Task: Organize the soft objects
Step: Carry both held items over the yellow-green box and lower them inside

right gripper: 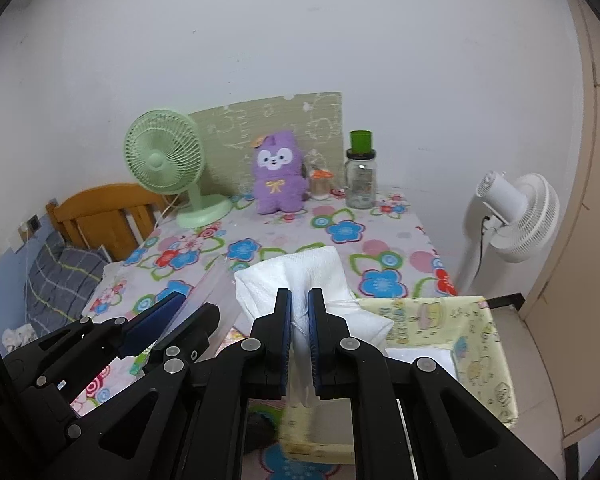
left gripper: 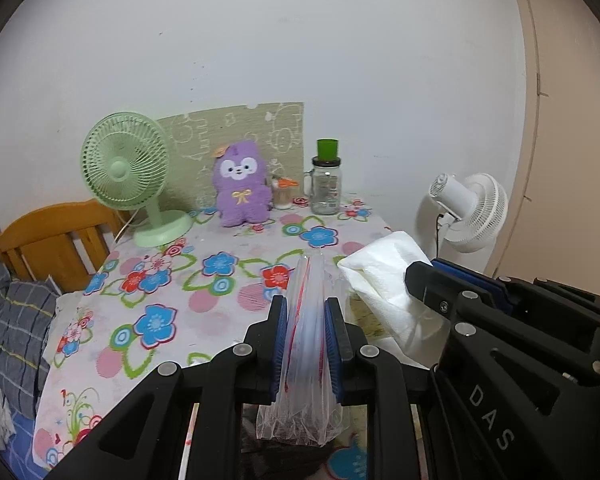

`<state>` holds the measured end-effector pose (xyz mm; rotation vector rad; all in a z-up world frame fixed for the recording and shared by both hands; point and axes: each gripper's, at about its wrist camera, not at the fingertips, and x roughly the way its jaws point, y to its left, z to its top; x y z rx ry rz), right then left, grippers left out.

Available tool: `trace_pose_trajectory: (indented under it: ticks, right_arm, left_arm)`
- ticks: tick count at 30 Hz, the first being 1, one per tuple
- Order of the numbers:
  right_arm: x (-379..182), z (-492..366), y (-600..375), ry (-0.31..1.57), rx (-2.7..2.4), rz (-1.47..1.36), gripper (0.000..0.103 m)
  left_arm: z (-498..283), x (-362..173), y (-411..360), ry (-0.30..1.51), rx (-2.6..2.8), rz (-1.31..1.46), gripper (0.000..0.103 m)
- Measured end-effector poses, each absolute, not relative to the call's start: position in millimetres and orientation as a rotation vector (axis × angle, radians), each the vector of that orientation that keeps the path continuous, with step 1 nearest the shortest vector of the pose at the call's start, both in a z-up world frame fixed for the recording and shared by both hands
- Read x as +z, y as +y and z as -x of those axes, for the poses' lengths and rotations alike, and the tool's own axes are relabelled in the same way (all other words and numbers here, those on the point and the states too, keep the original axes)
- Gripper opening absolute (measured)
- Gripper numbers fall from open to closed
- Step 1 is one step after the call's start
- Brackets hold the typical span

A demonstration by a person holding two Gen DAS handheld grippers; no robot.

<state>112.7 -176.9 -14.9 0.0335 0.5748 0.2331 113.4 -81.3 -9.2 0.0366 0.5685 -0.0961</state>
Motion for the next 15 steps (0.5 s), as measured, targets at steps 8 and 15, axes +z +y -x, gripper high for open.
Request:
trace_pose_trajectory:
  ticks: [8,15]
  right_arm:
    - [-23.2,-117.4,-211.1,0.594,0.198,-0.038,0.011]
    - [-31.2,-124.7,-234.5,0.61,0.178,-0.043,0.011]
  left_arm:
    - [-122.0,-18.2,-115.6,0.594,-0.133,-0.041,0.017]
    - [-130.7,-25.3,-138.5,0.614,-0.155,-0.048,0.017]
